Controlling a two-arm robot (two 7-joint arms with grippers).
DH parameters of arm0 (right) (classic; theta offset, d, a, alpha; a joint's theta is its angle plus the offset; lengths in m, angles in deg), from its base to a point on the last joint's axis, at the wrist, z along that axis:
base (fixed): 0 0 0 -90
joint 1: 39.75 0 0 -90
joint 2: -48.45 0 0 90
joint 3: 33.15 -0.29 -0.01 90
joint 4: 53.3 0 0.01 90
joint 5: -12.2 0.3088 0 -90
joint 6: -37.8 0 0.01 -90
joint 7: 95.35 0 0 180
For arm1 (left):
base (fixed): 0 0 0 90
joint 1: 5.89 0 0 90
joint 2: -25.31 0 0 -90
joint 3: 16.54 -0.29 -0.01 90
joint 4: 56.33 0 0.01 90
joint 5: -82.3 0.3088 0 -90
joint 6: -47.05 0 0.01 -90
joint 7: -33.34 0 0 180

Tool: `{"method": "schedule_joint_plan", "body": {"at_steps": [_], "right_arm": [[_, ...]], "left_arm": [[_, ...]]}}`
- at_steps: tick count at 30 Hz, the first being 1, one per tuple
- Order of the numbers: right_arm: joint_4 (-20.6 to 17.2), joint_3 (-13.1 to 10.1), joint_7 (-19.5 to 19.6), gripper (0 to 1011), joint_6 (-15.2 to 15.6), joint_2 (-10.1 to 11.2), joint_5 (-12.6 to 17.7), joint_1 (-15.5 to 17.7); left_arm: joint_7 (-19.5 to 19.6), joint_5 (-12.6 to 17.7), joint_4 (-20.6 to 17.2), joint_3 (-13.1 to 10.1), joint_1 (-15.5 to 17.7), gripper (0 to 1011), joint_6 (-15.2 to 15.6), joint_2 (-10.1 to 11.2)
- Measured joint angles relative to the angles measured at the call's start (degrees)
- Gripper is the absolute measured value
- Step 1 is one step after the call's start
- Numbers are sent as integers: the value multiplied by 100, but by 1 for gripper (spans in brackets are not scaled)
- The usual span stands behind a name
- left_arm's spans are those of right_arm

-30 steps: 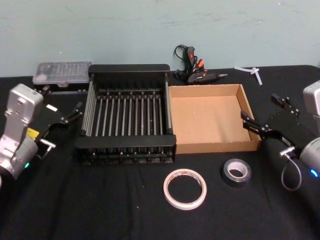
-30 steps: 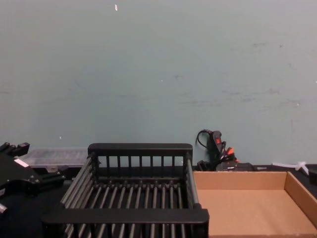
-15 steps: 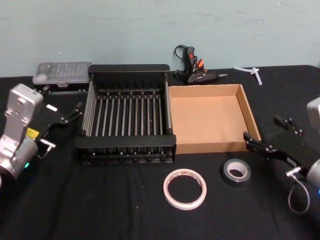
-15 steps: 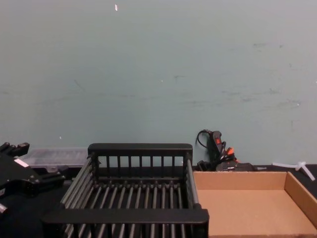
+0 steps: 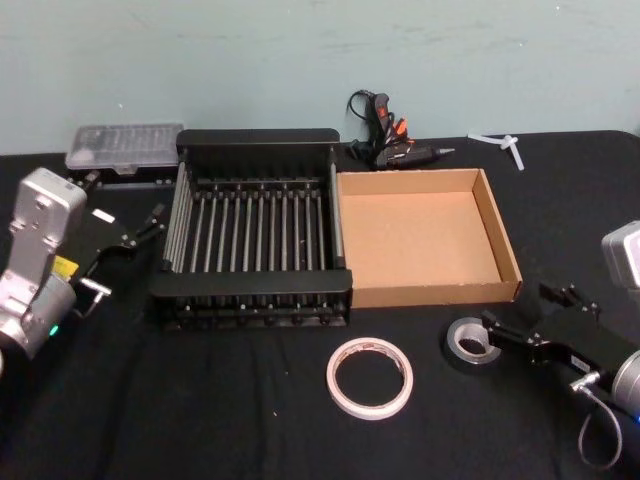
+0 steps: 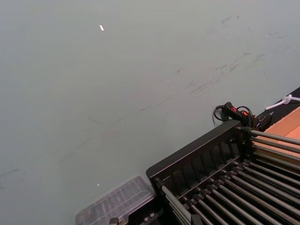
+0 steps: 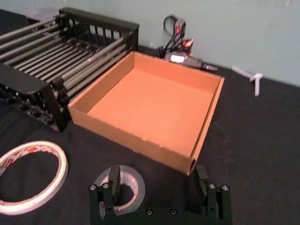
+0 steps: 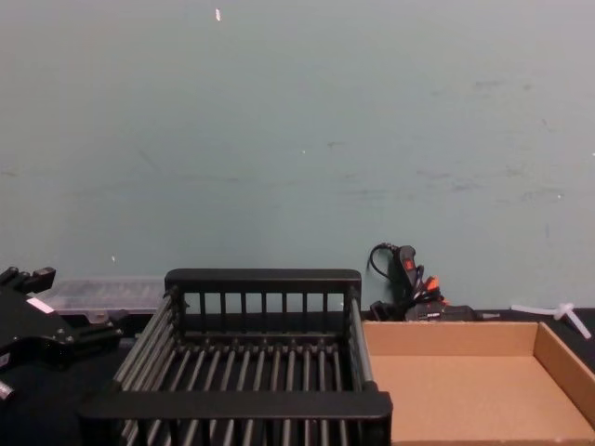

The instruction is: Pick up the white tape and place it into the black box , Pick up the silver tape and place it into the brown box.

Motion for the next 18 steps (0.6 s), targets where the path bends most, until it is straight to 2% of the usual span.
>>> {"method": "schedule_joint_plan", "body": {"at_steps": [8,18], "right_arm": [[116,-3,-110,1002,328,-147,34,-44],[297,6,-220,1002,460,-290,-50,-149]], "left_arm": [[0,0,0,0,0,1001,0,0],[0,0,0,0,0,1001,0,0]]}}
